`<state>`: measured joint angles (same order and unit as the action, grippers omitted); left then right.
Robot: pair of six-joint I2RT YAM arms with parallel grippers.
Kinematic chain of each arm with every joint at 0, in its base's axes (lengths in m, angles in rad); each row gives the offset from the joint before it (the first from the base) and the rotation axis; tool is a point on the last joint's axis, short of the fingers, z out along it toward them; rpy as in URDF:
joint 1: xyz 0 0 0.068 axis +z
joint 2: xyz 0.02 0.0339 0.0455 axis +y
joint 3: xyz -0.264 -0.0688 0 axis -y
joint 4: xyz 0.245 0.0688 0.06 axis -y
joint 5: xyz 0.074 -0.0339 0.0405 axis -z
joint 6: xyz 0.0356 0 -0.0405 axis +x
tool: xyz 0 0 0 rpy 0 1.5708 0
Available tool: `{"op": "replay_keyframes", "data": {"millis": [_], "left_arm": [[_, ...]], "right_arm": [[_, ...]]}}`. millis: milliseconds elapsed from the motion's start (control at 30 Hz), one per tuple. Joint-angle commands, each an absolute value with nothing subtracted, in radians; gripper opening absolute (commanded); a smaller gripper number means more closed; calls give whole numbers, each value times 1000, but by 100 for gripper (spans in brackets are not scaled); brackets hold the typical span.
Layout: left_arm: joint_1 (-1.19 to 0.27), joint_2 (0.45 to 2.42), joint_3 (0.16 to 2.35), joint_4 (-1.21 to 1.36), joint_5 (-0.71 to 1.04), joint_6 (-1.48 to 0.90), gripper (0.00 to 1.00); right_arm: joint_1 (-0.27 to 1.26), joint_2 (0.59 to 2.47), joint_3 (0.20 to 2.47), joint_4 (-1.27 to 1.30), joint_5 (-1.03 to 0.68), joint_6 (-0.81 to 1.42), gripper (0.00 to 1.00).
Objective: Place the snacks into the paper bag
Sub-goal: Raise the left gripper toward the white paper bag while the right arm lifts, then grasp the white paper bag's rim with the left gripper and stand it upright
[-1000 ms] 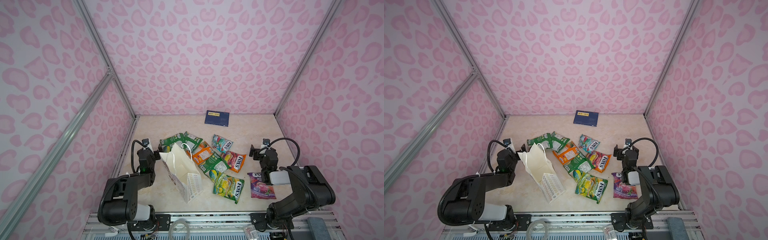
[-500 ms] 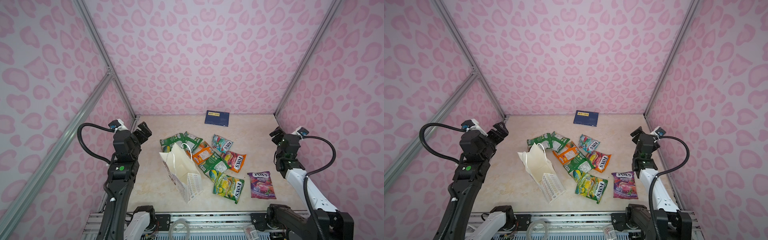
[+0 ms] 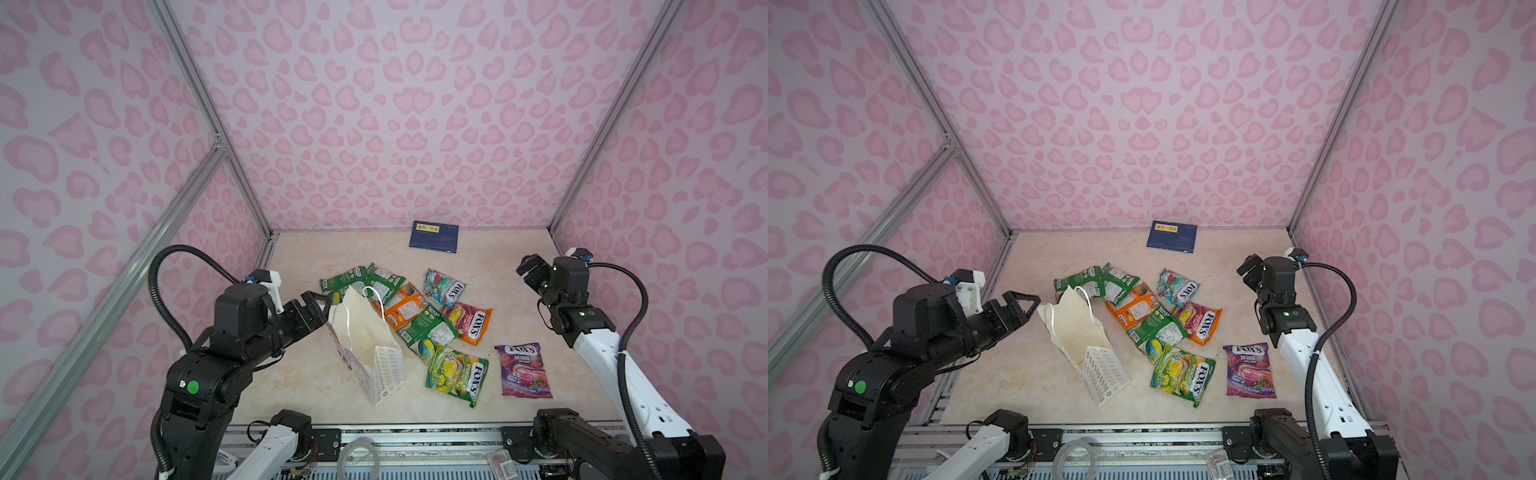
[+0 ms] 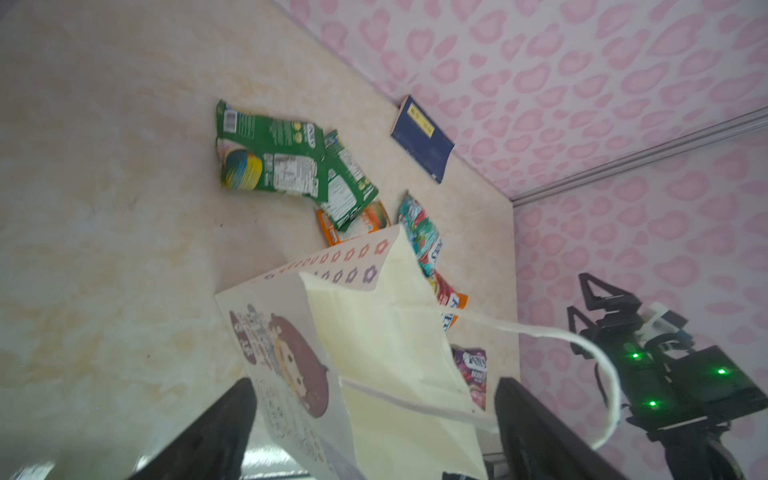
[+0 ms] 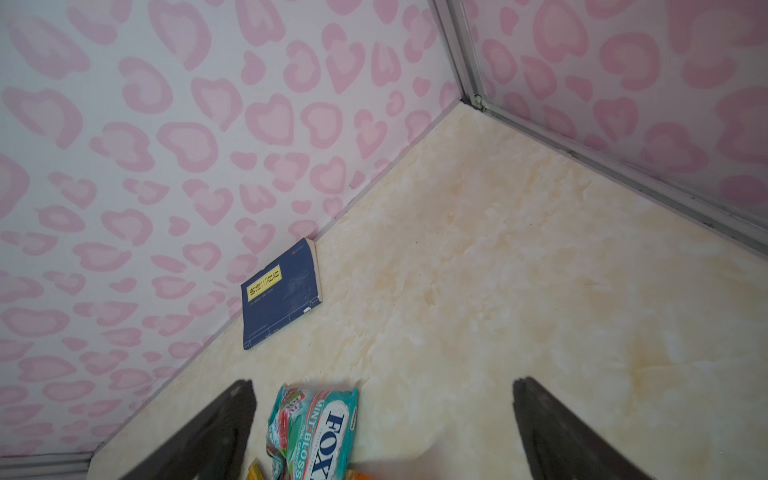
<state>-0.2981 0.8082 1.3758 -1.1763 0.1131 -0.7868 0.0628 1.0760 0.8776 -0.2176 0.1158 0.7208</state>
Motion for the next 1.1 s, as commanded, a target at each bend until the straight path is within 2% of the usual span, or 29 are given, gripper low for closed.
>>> {"op": "replay_keyframes", "data": {"millis": [0, 167, 333, 400, 467, 600, 667, 733, 867, 933, 1067], "left_arm": [[-337, 840, 1352, -1313, 3, -846, 88], [-386, 938, 1363, -1301, -141, -915, 78], [-387, 1002, 1360, -1255, -205, -947, 73], [-387, 1022, 1356, -1232, -210, -952, 69], [-387, 1048, 1359, -1219, -198, -949, 60], [-395, 1064, 1351, -1221, -181, -956, 54], [-397, 1060, 1320, -1216, -173, -955, 45], [-396, 1071, 1323, -1216, -180, -945, 30], [-396, 1130, 1339, -1215, -188, -914, 9], [-396, 1153, 1339, -1194, -196, -902, 3], [-378, 1233, 1460, -1189, -278, -819, 3]], "right_arm": [[97, 1070, 871, -307, 145, 686, 97], [141, 1046, 844, -310, 119, 697, 94], [160, 1018, 827, -323, 97, 685, 93], [160, 1007, 815, -322, 86, 680, 92], [160, 997, 802, -324, 84, 674, 92], [160, 996, 791, -326, 88, 671, 92], [160, 999, 793, -323, 79, 665, 92], [160, 1008, 796, -324, 62, 658, 92], [161, 1019, 802, -332, 29, 649, 92], [161, 1012, 797, -334, 24, 646, 92], [162, 987, 787, -339, 16, 627, 92]]}}
